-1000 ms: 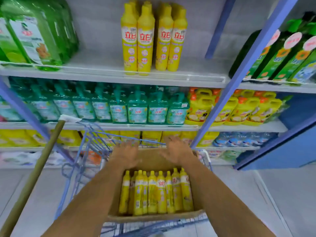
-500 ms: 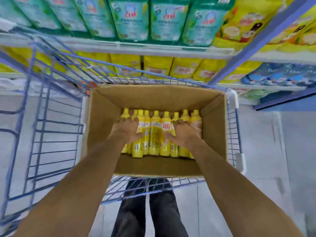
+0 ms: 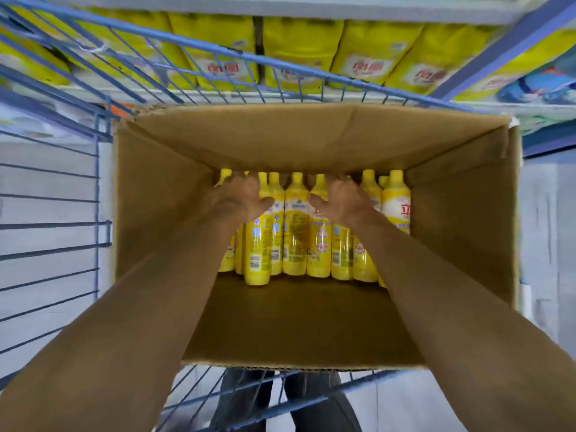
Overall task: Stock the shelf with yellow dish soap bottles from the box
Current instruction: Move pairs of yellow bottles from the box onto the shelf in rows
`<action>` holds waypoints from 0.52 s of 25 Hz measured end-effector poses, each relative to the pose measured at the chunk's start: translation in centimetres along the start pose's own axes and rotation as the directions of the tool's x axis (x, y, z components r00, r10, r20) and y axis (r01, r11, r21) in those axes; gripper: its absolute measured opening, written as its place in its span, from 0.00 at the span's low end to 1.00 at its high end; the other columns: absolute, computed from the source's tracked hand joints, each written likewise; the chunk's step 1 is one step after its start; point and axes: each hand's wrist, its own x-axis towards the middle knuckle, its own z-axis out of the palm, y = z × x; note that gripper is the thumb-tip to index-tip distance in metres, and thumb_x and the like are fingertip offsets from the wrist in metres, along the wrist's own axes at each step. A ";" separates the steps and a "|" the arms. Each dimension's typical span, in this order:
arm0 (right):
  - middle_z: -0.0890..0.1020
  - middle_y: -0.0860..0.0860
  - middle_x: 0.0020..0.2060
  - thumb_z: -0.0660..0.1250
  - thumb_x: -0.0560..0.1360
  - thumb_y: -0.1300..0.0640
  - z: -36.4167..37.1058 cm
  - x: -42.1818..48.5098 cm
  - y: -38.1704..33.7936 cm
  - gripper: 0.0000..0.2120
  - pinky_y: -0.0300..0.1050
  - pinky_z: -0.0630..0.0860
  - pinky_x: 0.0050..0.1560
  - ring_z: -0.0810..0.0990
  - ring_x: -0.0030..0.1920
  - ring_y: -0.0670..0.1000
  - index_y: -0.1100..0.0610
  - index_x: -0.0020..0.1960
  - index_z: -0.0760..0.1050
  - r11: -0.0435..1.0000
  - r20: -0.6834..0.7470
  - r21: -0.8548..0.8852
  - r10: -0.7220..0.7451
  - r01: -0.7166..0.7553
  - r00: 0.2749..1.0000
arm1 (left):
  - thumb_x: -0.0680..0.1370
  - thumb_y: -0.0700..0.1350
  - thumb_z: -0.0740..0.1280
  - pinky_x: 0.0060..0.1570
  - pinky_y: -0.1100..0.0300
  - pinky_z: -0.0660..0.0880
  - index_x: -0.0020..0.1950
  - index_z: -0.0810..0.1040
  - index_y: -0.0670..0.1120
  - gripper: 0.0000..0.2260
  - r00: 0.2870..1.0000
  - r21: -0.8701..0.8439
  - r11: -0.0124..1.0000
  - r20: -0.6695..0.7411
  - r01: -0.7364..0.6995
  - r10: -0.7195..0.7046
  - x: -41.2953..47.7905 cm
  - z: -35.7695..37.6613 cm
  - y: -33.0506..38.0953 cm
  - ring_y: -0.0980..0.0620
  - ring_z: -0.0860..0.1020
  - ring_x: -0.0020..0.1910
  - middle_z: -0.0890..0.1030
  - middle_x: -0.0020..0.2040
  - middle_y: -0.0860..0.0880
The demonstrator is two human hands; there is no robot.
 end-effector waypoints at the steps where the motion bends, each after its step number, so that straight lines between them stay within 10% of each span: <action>1: 0.73 0.60 0.70 0.63 0.78 0.37 0.8 1.0 0.2 0.32 0.53 0.73 0.64 0.72 0.69 0.62 0.61 0.70 0.71 0.999 -0.005 0.027 0.018 -0.017 1.000 | 0.75 0.63 0.68 0.61 0.46 0.75 0.69 0.70 0.44 0.30 1.000 -0.038 0.999 0.000 0.011 -0.011 0.8 0.5 0.1 0.39 0.74 0.67 0.73 0.69 0.40; 13: 0.81 0.60 0.59 0.71 0.76 0.44 4.3 7.3 0.9 0.22 0.48 0.74 0.54 0.78 0.63 0.62 0.61 0.59 0.78 0.949 -0.053 0.203 0.256 -0.241 0.965 | 0.69 0.53 0.78 0.48 0.58 0.70 0.58 0.79 0.43 0.23 0.992 -0.350 0.930 -0.020 0.112 -0.127 3.9 4.3 -0.4 0.39 0.78 0.60 0.77 0.62 0.41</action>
